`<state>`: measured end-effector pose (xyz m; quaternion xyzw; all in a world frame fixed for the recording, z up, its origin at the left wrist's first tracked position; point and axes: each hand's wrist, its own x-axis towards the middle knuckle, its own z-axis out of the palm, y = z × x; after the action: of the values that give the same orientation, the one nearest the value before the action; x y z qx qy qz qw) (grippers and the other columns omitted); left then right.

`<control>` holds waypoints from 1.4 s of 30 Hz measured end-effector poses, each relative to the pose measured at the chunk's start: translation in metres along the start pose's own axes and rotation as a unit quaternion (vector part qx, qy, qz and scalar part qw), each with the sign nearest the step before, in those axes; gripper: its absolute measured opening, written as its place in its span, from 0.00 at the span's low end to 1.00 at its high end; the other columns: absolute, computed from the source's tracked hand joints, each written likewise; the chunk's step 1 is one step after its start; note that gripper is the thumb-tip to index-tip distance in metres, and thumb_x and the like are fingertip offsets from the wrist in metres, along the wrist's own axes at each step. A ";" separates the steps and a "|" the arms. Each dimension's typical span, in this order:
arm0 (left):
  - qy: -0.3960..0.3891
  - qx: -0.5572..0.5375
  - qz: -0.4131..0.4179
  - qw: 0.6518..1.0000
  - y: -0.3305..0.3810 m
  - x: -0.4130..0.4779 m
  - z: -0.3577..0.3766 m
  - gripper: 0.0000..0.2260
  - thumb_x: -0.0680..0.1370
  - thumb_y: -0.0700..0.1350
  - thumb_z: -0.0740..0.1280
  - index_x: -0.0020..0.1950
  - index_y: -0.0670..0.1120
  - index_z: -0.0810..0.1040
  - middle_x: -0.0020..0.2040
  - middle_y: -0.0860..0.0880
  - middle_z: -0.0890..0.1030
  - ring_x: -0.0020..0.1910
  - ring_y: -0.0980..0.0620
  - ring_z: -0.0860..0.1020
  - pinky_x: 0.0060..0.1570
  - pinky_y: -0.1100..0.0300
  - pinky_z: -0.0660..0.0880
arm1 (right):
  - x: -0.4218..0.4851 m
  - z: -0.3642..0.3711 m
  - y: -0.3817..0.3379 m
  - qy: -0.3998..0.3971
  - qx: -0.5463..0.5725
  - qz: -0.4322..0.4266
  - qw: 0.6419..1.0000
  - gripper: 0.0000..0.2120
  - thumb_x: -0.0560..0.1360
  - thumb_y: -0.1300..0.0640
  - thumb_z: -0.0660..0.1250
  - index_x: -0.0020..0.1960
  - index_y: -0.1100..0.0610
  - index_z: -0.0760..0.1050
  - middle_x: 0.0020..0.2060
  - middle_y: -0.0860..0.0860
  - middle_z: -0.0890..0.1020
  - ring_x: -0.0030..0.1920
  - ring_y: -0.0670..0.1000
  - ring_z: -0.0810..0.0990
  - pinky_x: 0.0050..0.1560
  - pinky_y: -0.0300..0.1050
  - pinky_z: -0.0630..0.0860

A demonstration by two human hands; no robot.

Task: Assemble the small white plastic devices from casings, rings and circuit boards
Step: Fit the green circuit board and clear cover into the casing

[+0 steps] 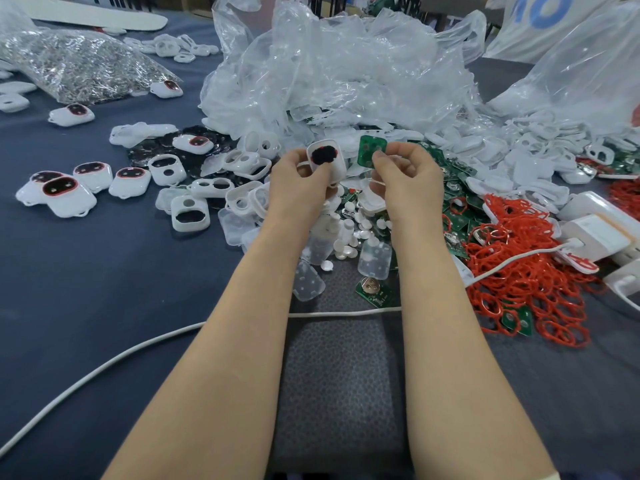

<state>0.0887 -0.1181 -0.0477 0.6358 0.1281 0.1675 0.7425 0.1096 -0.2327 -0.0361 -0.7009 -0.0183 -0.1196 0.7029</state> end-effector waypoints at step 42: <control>0.139 -0.147 -0.005 0.979 0.011 0.004 -0.013 0.07 0.78 0.36 0.66 0.44 0.47 0.73 0.44 0.47 0.79 0.34 0.56 0.81 0.38 0.65 0.78 | -0.025 0.017 -0.007 -0.337 -0.496 -0.081 0.796 0.12 0.73 0.56 0.71 0.56 0.51 0.78 0.46 0.50 0.72 0.46 0.50 0.72 0.44 0.38 0.67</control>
<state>0.0864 -0.1029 -0.0386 0.4898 0.2068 0.2676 0.8035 0.0866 -0.2120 -0.0341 -0.9455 -0.2493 0.0749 0.1957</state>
